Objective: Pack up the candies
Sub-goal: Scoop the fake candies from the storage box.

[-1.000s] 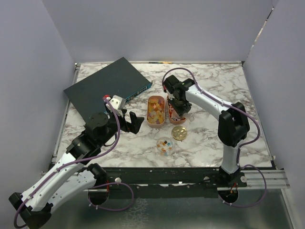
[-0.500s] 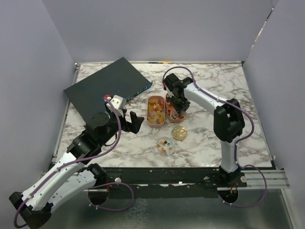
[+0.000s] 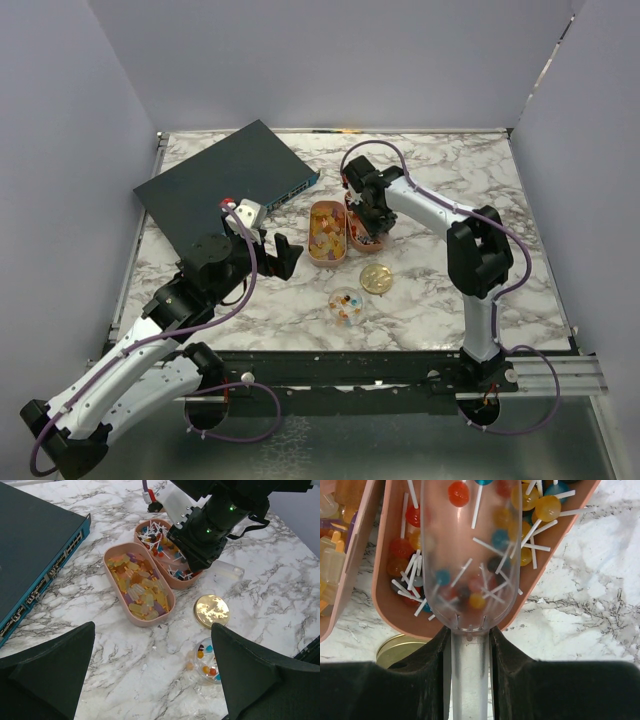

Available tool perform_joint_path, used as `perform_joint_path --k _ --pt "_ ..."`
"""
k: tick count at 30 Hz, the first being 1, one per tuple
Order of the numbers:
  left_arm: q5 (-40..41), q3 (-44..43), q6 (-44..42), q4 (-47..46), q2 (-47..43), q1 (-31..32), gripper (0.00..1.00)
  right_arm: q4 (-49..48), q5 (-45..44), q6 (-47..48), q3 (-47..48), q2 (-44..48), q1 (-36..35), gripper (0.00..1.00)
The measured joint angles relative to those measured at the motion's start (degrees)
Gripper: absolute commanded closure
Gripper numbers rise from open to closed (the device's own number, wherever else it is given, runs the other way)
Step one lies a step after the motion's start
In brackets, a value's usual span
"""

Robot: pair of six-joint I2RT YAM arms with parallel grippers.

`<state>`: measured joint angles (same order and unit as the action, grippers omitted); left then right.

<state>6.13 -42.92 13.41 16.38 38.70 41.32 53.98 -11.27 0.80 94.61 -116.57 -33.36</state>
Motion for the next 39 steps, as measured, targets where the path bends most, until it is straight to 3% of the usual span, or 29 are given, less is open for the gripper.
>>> perform_joint_path --k 23,39 --pt "0.94 0.0 0.0 0.04 0.11 0.0 0.01 -7.96 0.04 -3.3 -4.31 0.24 0.09 0.99" --pt "1.22 0.0 0.0 0.04 0.11 0.0 0.01 -11.58 0.0 -3.76 -10.99 5.38 0.09 1.0"
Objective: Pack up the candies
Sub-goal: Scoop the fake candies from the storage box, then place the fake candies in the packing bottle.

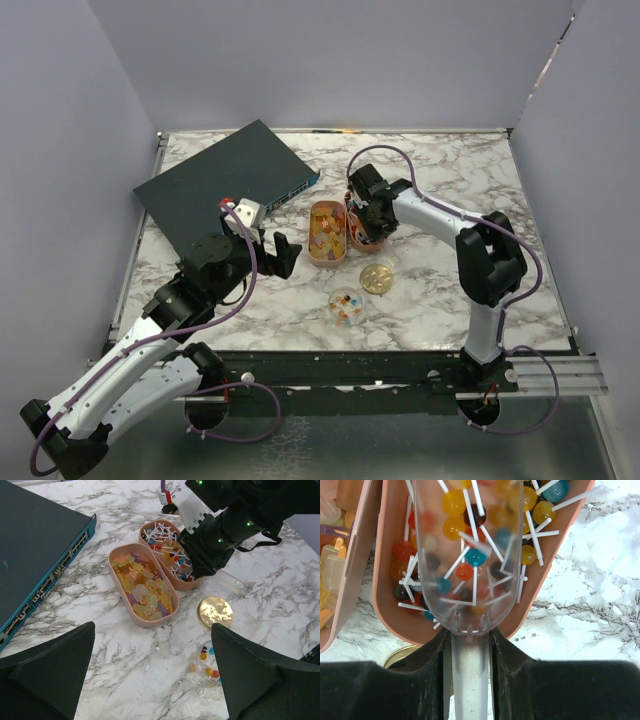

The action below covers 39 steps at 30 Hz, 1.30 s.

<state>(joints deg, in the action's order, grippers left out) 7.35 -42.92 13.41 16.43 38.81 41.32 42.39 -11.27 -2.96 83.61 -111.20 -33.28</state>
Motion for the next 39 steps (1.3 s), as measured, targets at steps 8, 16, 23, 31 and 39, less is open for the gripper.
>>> perform_joint_path --k 8,16,23,31,39 --pt "0.55 0.0 0.0 0.0 0.0 0.0 0.01 -2.05 0.0 -0.07 -3.08 2.99 0.0 0.99" --pt "0.85 0.0 0.0 0.0 0.55 0.0 0.01 -3.15 0.0 -0.07 -6.75 8.0 0.0 0.99" --pt "0.85 0.0 0.0 0.02 1.29 0.0 0.01 -4.44 0.02 0.0 -10.78 12.85 0.0 1.0" --pt "0.83 0.0 0.02 0.0 2.78 0.0 0.01 -5.07 0.63 1.99 -14.93 21.51 0.0 1.0" --pt "0.17 0.0 0.26 0.0 3.82 0.0 0.01 -5.29 5.68 7.41 -19.37 30.69 -0.5 0.99"
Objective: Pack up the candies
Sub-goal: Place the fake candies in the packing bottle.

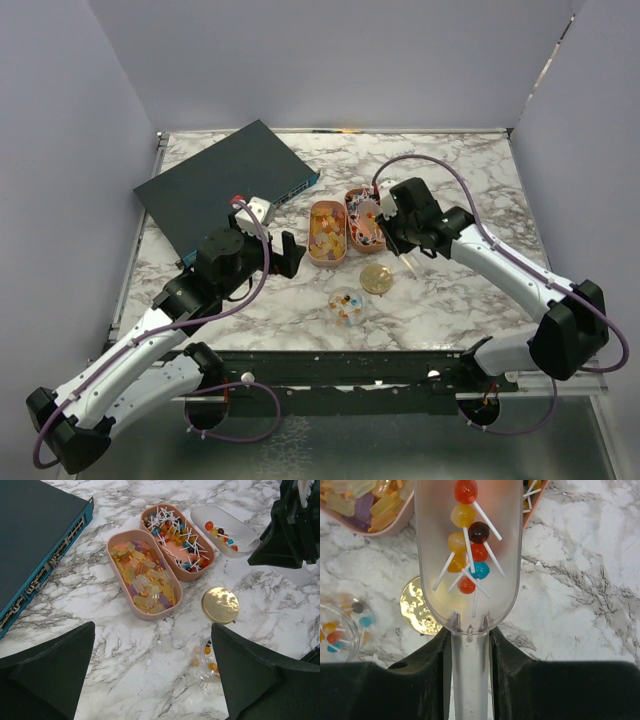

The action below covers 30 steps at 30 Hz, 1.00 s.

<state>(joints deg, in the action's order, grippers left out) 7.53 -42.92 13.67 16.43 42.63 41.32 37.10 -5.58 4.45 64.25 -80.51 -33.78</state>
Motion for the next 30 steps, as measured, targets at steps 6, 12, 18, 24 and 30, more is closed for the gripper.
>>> perform_joint_path --k 6,12,18,24,30 --pt "-2.43 0.0 1.84 -0.66 0.83 0.0 0.01 0.0 5.11 5.62 -2.51 5.33 -3.15 0.99" --pt "-5.92 -0.39 4.37 -1.36 3.32 0.0 0.01 0.37 7.43 11.34 -3.63 8.79 -9.05 1.0" --pt "-8.44 -0.57 5.86 -1.6 5.7 0.0 0.01 0.74 8.63 15.72 -3.69 9.94 -14.4 1.0" --pt "-9.97 -0.57 6.67 -1.7 6.71 0.0 0.01 0.76 10.45 18.73 -3.69 12.11 -16.7 0.99" --pt "-10.54 -0.57 7.1 -1.75 7.3 0.0 0.01 0.68 13.42 22.08 -4.39 15.61 -18.12 1.0"
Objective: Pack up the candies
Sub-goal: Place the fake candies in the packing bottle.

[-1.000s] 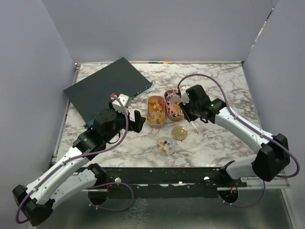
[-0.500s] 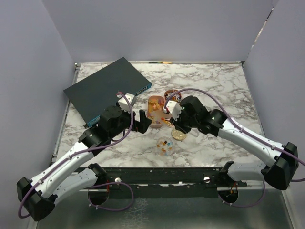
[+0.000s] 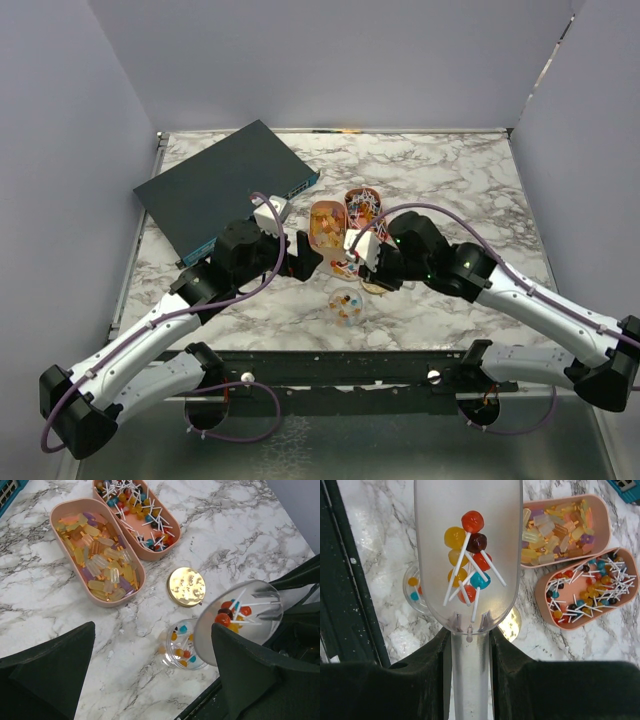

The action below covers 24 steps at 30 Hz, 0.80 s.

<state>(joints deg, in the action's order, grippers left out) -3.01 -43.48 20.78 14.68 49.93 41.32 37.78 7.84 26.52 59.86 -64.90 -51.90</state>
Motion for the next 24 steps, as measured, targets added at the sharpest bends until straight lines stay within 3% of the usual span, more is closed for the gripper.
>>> perform_joint_path --k 24 --pt "-3.06 0.0 1.14 -0.5 -0.94 0.07 0.01 -8.98 7.32 2.89 -7.98 15.93 -0.28 0.99"
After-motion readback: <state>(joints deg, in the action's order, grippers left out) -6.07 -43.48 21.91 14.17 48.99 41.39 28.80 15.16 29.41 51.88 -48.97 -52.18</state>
